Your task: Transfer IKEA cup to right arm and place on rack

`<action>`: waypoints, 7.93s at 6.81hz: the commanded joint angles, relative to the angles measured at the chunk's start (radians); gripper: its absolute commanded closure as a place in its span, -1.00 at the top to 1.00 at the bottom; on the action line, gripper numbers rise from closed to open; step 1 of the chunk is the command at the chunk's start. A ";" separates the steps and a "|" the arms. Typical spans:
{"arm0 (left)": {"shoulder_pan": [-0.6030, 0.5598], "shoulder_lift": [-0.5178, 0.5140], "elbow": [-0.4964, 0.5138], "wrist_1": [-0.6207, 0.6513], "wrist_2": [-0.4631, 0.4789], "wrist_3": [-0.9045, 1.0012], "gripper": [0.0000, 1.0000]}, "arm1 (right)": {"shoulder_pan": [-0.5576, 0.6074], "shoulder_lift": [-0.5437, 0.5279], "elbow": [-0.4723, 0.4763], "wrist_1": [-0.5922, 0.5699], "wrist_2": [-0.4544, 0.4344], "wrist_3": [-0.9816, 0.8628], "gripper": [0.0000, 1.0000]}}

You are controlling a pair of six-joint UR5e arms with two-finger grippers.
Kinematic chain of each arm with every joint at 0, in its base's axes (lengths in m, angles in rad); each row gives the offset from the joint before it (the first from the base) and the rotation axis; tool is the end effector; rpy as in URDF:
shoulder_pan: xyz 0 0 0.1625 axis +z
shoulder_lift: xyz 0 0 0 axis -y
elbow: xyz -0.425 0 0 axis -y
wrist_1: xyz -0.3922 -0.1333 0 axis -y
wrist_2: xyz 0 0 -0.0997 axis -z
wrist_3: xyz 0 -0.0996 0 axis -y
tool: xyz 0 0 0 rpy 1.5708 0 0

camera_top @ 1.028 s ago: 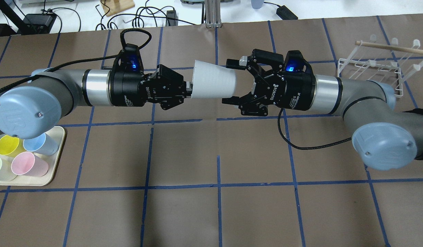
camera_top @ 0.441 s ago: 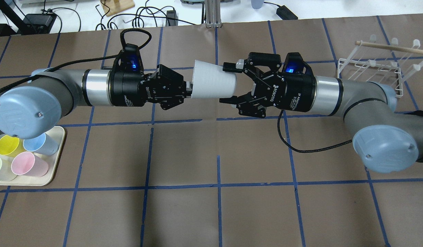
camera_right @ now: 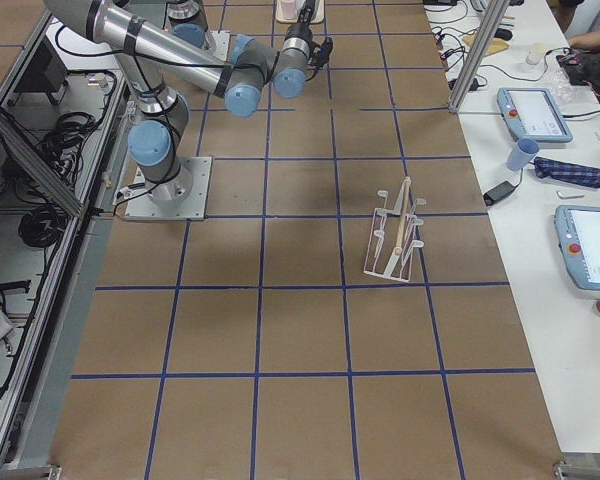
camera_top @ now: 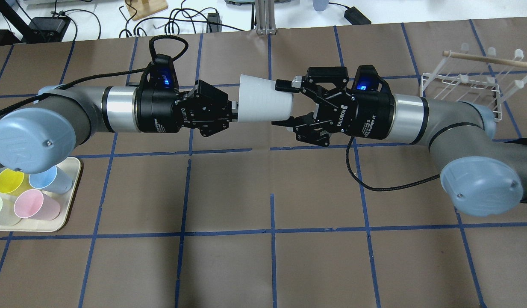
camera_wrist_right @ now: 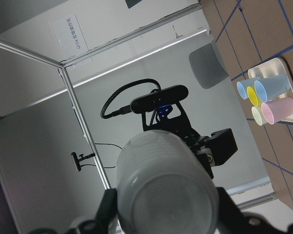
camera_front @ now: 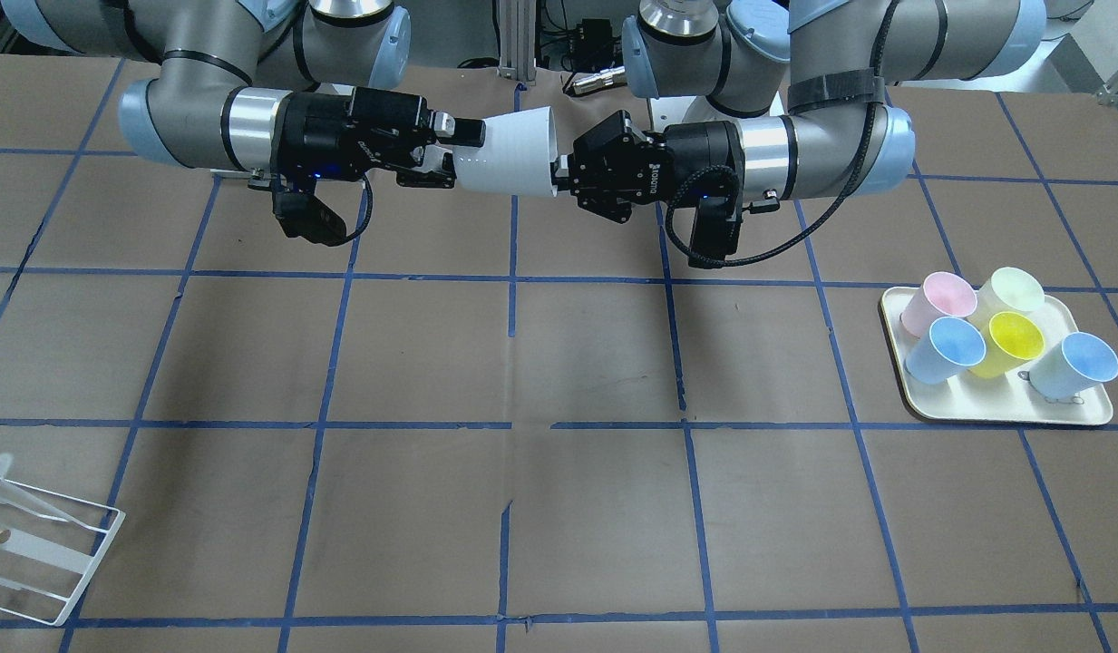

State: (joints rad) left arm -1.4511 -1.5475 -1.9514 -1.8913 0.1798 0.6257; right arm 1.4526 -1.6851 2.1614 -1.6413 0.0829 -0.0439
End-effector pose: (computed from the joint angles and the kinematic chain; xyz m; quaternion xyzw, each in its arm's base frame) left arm -0.1790 -0.4486 0.3738 0.0250 -0.7543 -0.0177 0.6558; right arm 0.1844 -0.4196 0.3731 0.1728 0.6573 0.0777 0.7294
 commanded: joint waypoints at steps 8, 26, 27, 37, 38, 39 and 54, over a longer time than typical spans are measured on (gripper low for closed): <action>0.098 0.046 0.098 0.076 0.278 -0.370 1.00 | -0.061 0.002 -0.012 -0.023 -0.008 0.079 -0.08; -0.226 -0.094 0.451 0.452 1.420 -0.707 1.00 | -0.212 0.301 -0.541 -0.373 -1.729 -0.363 -0.32; -0.225 -0.092 0.450 0.451 1.422 -0.707 1.00 | -0.212 0.329 -0.583 -0.373 -1.723 -0.363 -0.31; -0.221 -0.077 0.448 0.452 1.422 -0.706 1.00 | -0.273 0.450 -0.624 -0.385 -1.687 -0.410 -0.29; -0.221 -0.088 0.445 0.449 1.420 -0.705 1.00 | -0.273 0.467 -0.626 -0.387 -1.686 -0.412 -0.19; -0.222 -0.088 0.448 0.452 1.416 -0.709 1.00 | -0.273 0.481 -0.626 -0.400 -1.686 -0.410 -0.13; -0.206 -0.065 0.462 0.370 1.419 -0.705 1.00 | 0.058 0.147 -0.607 0.026 -1.598 0.003 1.00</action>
State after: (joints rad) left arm -1.6567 -1.6122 -1.4896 -1.5223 1.5985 -0.0797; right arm 1.4112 -1.5123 1.5527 -1.6513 -1.5151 -0.1342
